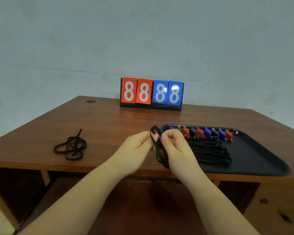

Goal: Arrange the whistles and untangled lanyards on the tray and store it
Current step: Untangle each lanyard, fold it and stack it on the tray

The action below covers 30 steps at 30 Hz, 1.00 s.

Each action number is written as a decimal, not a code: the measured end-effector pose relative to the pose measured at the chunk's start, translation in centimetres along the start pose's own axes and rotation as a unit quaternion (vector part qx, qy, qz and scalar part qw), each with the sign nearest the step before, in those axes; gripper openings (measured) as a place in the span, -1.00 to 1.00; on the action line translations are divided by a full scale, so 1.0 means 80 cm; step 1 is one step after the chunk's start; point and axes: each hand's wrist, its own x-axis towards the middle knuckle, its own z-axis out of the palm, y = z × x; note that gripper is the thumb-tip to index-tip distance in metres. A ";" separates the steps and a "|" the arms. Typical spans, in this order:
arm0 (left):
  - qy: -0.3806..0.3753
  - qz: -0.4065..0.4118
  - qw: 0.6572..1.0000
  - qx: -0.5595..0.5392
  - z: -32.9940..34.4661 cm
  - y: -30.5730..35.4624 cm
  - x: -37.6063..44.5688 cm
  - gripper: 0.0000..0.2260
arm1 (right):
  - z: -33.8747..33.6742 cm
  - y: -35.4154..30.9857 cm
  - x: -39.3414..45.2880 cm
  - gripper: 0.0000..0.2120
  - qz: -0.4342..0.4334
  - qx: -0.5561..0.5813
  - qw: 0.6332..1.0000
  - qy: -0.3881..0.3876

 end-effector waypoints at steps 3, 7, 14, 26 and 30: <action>-0.013 0.011 1.000 -0.017 0.003 -0.002 -0.017 -0.62 | -0.005 0.007 -0.012 -0.90 0.006 0.005 1.000 0.026; -0.033 -0.072 0.995 0.063 0.002 -0.014 -0.056 -0.67 | -0.036 0.027 -0.038 -0.93 0.003 -0.063 0.995 0.072; -0.006 -0.174 0.985 -0.008 0.027 -0.030 -0.115 -0.66 | -0.046 0.078 -0.084 -0.93 0.038 -0.060 0.993 0.089; 0.054 -0.067 0.980 0.181 0.042 -0.057 -0.136 -0.84 | -0.028 0.095 -0.102 -0.90 0.023 -0.059 0.998 0.027; 0.013 -0.027 0.993 0.115 0.057 -0.045 -0.140 -0.77 | -0.015 0.094 -0.109 -0.83 0.031 -0.023 0.999 -0.013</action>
